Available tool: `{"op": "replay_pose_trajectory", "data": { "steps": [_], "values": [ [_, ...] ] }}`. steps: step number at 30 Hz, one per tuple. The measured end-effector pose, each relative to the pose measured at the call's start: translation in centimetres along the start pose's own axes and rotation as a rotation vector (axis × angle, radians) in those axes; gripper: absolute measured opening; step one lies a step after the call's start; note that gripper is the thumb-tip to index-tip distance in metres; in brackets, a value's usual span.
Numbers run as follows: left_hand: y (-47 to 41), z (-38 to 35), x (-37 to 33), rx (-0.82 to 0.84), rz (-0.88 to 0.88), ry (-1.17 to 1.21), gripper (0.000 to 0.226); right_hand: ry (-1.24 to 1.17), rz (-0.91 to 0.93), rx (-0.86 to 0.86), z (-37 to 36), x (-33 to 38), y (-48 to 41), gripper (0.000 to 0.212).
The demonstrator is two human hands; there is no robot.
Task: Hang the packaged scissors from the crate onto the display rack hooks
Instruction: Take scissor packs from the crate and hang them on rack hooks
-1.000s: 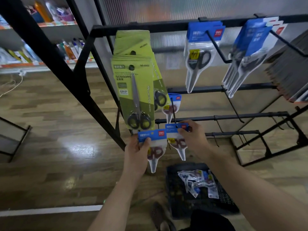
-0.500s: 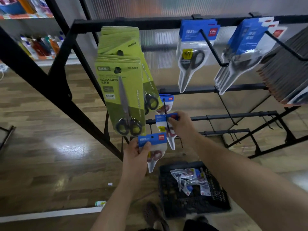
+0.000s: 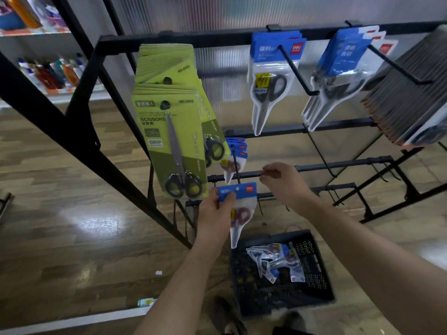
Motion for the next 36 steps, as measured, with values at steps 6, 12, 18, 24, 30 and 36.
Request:
{"op": "replay_pose_trajectory", "data": {
  "steps": [6,12,18,24,30,36],
  "values": [
    [-2.0,-1.3,-0.7,-0.085,-0.032,-0.108,0.007,0.052,0.077,0.062,1.5,-1.2,5.2,0.028],
    [-3.2,-2.1,-0.4,-0.164,-0.024,-0.156,0.010,0.068,0.083,0.057,2.2,-3.0,6.8,0.026],
    [-3.2,-1.5,1.2,-0.142,-0.010,-0.163,0.012,0.028,0.085,0.087,1.3,-3.0,6.7,0.023],
    [-3.3,-1.9,1.1,-0.164,-0.014,-0.170,0.012,0.043,0.101,0.120,1.1,-2.3,6.9,0.024],
    [-5.8,-2.5,-1.0,-0.235,-0.060,-0.266,0.008,0.051,0.035,0.116,2.2,-3.2,8.5,0.028],
    [-9.5,-2.2,-4.0,-0.404,-0.035,-0.503,0.033,0.056,-0.046,0.101,4.2,-4.1,11.1,0.037]
  ]
}}
Point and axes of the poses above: each hand's wrist, its own y-axis away from the middle knuckle, its own z-axis out of the back of the hand, x = y × z, the point moved 5 cm from there along -y, towards the middle knuckle, and after that the axes turned 14 degrees about z, right-handed, at the moved point
